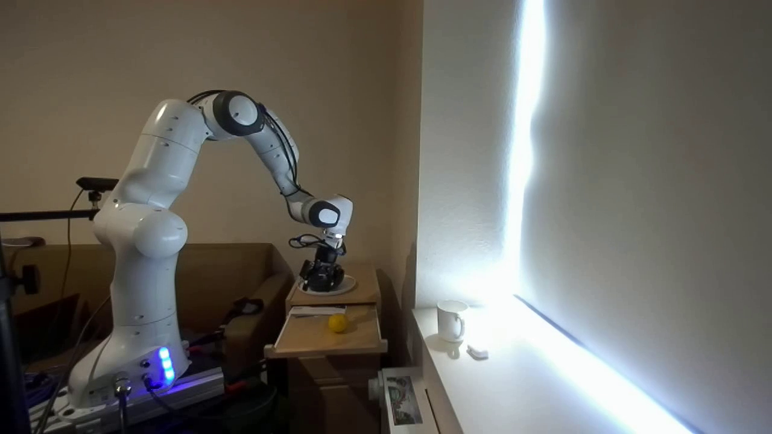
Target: Place the white bottle in the black bowl on top of the night stand, place the lemon in the white mug on the window sill, close the open drawer on the nightstand
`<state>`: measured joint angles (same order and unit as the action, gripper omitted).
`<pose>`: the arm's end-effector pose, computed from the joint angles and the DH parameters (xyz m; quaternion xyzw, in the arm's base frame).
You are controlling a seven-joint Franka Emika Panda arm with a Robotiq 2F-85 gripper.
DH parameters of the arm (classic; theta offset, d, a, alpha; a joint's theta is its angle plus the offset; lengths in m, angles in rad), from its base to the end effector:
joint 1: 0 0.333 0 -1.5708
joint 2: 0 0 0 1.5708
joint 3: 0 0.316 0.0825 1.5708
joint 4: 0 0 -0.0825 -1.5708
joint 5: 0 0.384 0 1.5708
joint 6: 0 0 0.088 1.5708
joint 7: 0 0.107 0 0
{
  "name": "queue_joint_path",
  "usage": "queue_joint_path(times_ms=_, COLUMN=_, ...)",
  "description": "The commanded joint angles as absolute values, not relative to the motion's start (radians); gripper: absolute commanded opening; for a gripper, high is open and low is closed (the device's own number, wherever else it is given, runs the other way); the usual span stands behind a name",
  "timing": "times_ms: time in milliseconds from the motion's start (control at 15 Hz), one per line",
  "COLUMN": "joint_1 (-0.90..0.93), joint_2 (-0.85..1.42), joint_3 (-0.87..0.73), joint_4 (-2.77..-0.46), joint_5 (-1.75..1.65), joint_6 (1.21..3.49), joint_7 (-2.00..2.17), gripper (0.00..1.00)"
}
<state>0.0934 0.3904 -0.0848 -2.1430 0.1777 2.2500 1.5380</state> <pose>0.5387 0.0087 0.1993 0.6681 -0.7297 -0.1304 0.0656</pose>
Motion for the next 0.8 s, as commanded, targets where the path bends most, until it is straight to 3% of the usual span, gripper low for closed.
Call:
queue_joint_path(times_ms=0, joint_1=0.121, joint_2=0.477, joint_3=-0.140, joint_4=-2.096, joint_5=0.083, joint_6=2.321, joint_7=1.741, gripper=1.00)
queue_joint_path(times_ms=333, joint_1=0.150, joint_2=0.589, joint_3=-0.182, joint_4=-2.063, joint_5=0.029, joint_6=2.387, joint_7=2.043, gripper=1.00)
queue_joint_path(times_ms=733, joint_1=0.138, joint_2=0.601, joint_3=-0.173, joint_4=-2.065, joint_5=0.025, joint_6=2.415, joint_7=2.053, gripper=1.00)
